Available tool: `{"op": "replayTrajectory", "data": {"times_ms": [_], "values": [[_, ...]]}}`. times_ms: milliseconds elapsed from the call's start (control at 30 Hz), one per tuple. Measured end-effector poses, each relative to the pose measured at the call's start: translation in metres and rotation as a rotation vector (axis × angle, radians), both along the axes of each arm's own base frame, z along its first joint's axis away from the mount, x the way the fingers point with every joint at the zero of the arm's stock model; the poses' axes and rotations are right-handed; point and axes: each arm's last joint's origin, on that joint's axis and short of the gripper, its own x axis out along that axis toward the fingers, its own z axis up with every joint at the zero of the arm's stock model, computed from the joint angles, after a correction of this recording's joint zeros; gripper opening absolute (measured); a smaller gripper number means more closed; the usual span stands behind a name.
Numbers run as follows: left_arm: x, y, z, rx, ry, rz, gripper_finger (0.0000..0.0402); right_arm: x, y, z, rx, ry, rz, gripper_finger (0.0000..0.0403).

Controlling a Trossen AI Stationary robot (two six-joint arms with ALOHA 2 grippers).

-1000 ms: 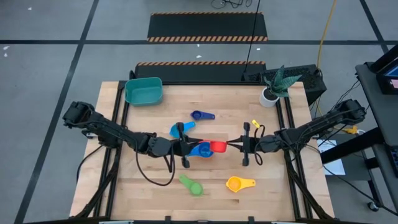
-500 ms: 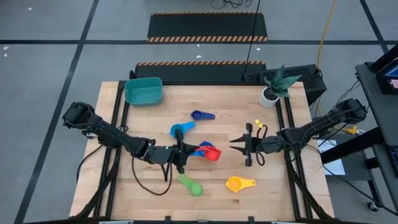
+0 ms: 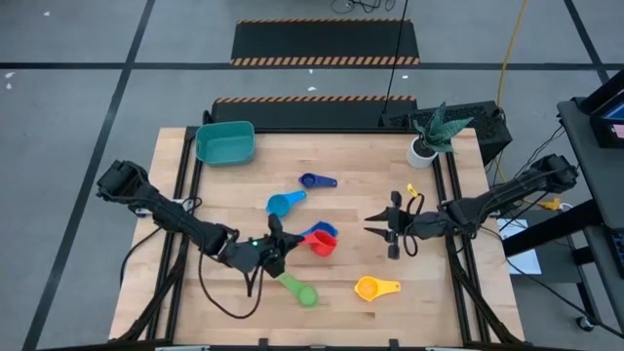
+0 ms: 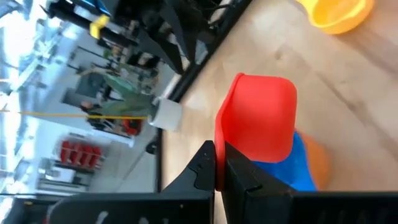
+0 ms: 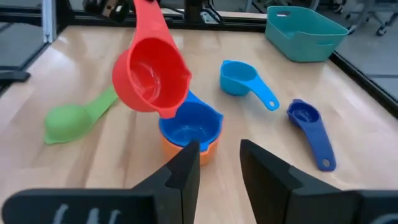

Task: Nest measuring cups in basket
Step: Stack the red measuring cup on top of the light blue measuring cup

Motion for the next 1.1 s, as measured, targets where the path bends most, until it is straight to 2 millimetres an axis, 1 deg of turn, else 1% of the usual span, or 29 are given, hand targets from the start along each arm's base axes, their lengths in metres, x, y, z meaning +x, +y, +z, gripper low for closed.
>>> {"op": "replayTrajectory", "data": {"times_ms": [100,167,267,367,433,533,633,733,900,1100], "values": [[-0.001,0.003,-0.001,0.042,-0.031,0.005,0.0004,0.0,-0.004,-0.002,-0.027,-0.028,-0.046,0.0109],[-0.002,0.005,-0.002,0.076,-0.05,0.048,0.0004,0.001,-0.006,-0.002,-0.028,-0.063,-0.072,0.0109],[-0.003,0.005,-0.003,0.105,-0.057,0.059,0.0004,0.003,-0.008,0.003,-0.018,-0.127,-0.082,0.0109],[-0.006,0.0,-0.004,0.108,-0.056,0.037,0.0004,0.004,-0.007,0.008,0.004,-0.179,-0.086,0.0108],[-0.007,-0.003,-0.008,0.122,-0.042,0.021,0.0003,0.005,-0.007,0.009,0.022,-0.196,-0.089,0.0104],[-0.007,-0.007,-0.016,0.192,0.009,-0.007,0.0003,0.005,-0.006,0.01,0.059,-0.211,-0.093,0.0095],[-0.004,-0.012,-0.018,0.208,-0.008,-0.024,0.0003,0.006,-0.004,0.009,0.088,-0.218,-0.093,0.0087],[-0.003,-0.012,-0.027,0.262,0.037,-0.032,0.0003,0.008,-0.001,0.009,0.098,-0.237,-0.084,0.0083],[0.002,-0.013,-0.035,0.313,0.053,-0.036,0.0003,0.012,0.004,0.009,0.112,-0.268,-0.069,0.0078],[0.006,-0.006,-0.037,0.346,0.068,-0.029,0.0003,0.015,0.006,0.008,0.108,-0.279,-0.059,0.0077]]}}
